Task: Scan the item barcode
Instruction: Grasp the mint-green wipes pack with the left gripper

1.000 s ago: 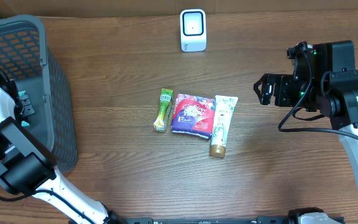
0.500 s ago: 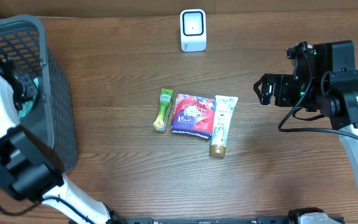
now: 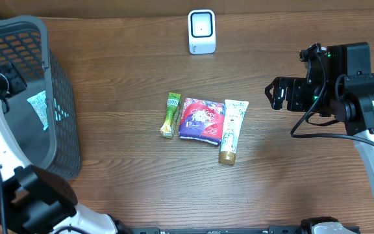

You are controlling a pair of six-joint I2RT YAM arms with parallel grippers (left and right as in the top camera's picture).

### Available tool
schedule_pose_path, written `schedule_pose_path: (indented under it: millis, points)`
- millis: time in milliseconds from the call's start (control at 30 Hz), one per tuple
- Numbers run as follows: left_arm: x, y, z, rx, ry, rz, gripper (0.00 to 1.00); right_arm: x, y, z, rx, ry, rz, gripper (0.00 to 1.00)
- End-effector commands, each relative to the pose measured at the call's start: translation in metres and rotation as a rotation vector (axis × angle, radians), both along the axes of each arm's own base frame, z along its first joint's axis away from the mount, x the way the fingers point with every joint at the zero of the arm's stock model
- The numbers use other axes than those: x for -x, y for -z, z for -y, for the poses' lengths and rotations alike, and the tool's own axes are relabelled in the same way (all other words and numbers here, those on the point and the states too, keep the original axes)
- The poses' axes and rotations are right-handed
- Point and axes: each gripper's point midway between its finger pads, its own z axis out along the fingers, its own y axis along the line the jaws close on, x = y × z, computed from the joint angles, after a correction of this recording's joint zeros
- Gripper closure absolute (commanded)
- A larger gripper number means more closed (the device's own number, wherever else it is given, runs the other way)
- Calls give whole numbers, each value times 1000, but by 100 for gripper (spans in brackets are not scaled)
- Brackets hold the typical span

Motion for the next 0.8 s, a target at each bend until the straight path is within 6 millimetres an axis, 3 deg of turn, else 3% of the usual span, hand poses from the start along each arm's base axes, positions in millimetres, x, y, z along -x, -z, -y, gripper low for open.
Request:
schedule_pose_path:
  millis: [0, 367, 500, 767]
  points:
    - [-3, 42, -2, 109, -76, -64, 53, -3, -11, -3, -8, -7, 33, 0]
    - [-11, 152, -7, 244, -122, -240, 25, -3, -11, -3, -9, -7, 33, 0]
    - [-13, 177, -8, 264, -123, -270, 16, -3, -11, -3, -9, -7, 33, 0]
    - [-13, 199, -7, 282, -108, -301, 3, -3, -11, -3, -9, -7, 33, 0]
